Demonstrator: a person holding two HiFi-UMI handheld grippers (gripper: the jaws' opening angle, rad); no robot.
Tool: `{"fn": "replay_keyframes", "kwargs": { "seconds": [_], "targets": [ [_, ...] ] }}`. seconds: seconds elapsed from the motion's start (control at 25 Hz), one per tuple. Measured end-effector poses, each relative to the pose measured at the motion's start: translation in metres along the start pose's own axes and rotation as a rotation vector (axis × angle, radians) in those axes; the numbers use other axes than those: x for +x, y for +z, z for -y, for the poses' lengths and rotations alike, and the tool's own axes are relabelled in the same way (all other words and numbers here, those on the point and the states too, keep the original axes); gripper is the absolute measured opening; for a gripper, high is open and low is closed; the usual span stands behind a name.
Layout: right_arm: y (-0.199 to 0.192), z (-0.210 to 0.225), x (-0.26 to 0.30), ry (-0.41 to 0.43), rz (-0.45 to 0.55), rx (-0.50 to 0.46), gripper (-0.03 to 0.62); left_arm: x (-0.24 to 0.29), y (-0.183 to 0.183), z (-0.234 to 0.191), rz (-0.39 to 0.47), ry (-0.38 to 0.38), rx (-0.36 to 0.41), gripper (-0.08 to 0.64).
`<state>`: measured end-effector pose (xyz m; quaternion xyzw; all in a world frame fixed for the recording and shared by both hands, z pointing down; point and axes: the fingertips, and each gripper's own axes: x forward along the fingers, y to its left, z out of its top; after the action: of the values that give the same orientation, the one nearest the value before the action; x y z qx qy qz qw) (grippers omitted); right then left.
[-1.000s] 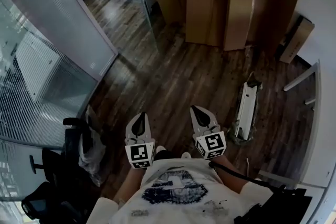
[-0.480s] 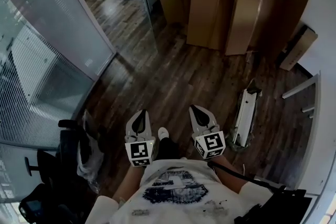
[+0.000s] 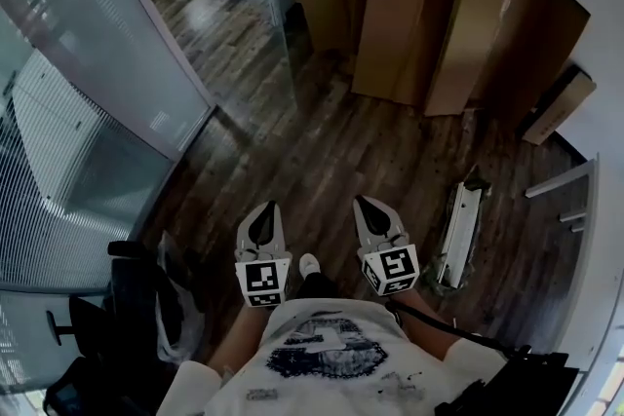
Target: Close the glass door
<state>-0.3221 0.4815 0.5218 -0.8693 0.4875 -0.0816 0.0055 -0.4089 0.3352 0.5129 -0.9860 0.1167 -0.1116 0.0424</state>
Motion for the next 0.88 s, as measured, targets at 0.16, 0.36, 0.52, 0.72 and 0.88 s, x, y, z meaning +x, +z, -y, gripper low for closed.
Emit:
{"fn": "replay_keyframes", "kwargs": {
  "seconds": [0.16, 0.36, 0.52, 0.72, 0.88],
  "targets": [
    [0.002, -0.006, 0.036, 0.002, -0.015, -0.005, 0.008, 0.022, -0.002, -0.03, -0.004, 0.004, -0.008, 0.003],
    [0.007, -0.011, 0.07, -0.001, -0.014, -0.022, 0.008, 0.043, -0.007, -0.057, -0.014, 0.004, -0.007, 0.002],
    [0.008, -0.015, 0.086, -0.002, -0.022, -0.024, 0.008, 0.051, -0.006, -0.072, -0.008, 0.008, -0.018, 0.002],
    [0.009, -0.015, 0.096, -0.008, -0.029, -0.024, 0.008, 0.058, -0.007, -0.082, -0.009, 0.011, -0.019, 0.002],
    [0.01, -0.01, 0.092, -0.029, -0.039, -0.028, 0.008, 0.062, -0.011, -0.084, -0.026, 0.004, -0.033, 0.003]
  ]
}}
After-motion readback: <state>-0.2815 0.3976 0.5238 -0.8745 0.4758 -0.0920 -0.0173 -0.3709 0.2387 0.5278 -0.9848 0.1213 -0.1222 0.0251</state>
